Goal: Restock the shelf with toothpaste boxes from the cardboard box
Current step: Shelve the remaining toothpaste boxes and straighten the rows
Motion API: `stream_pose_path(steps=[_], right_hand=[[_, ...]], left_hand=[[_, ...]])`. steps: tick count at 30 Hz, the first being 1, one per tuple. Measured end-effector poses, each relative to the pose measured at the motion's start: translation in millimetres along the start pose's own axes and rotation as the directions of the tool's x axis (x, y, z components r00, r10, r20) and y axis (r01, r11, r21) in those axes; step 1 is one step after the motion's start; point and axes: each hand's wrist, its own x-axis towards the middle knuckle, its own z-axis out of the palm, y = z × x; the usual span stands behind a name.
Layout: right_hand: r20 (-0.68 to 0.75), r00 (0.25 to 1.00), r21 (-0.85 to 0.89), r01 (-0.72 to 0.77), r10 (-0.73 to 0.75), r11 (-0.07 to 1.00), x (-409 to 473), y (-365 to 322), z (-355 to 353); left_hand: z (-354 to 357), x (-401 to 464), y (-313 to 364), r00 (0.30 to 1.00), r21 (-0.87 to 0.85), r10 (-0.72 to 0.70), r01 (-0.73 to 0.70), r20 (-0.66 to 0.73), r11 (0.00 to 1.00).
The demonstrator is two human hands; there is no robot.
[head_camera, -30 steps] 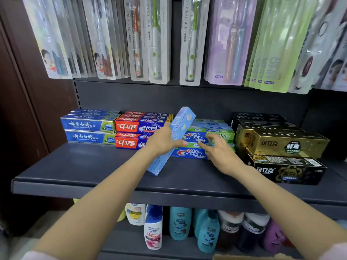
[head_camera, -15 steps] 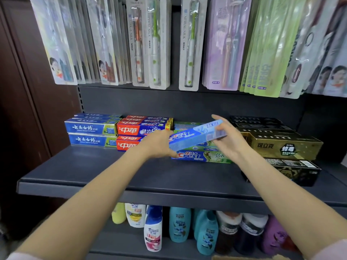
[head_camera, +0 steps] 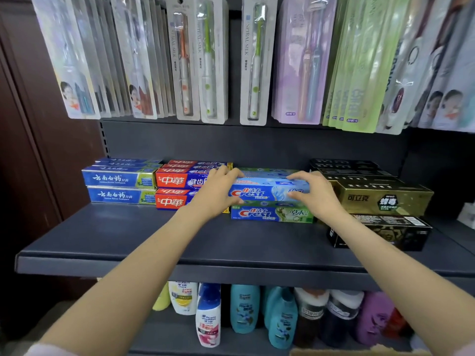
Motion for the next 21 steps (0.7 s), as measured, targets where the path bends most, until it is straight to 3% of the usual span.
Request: stream_pose_path(steps=[3,6,8,14,18,21], right_hand=[[-0.077,0.991,-0.254,0.084,-0.106,0.964,-2.1,4.0,7.2],[0.064,0.990,-0.582,0.138,-0.125,0.801,-5.3,12.7,23.2],[0.112,0.985,-0.658,0.174,-0.133,0.733,-6.4,16.7,31.9],[0.096,0.987,-0.532,0.162,-0.130,0.831,-13.8,13.5,23.2],[0.023,0.989,-0.234,0.149,-0.147,0.961,-36.3,8.5,6.8],[0.036,0.991,-0.092,0.130,-0.127,0.987,-63.8,11.5,-14.3]], left_hand=[[15.3,15.4,12.2,1.000,0.033,-0.001,0.002,-0.023,0.999],[39.9,21.4,14.6,0.999,0.237,-0.037,0.038,-0.008,0.971],[48.5,21.8,11.6,0.999,0.339,-0.046,0.044,-0.003,0.940],[42.5,15.3,21.4,0.999,0.347,-0.012,0.028,-0.046,0.937],[45.7,2.0,50.0,0.990,0.305,0.053,-0.010,-0.133,0.952],[52.7,-16.4,82.3,0.993,0.156,0.079,-0.064,-0.088,0.986]])
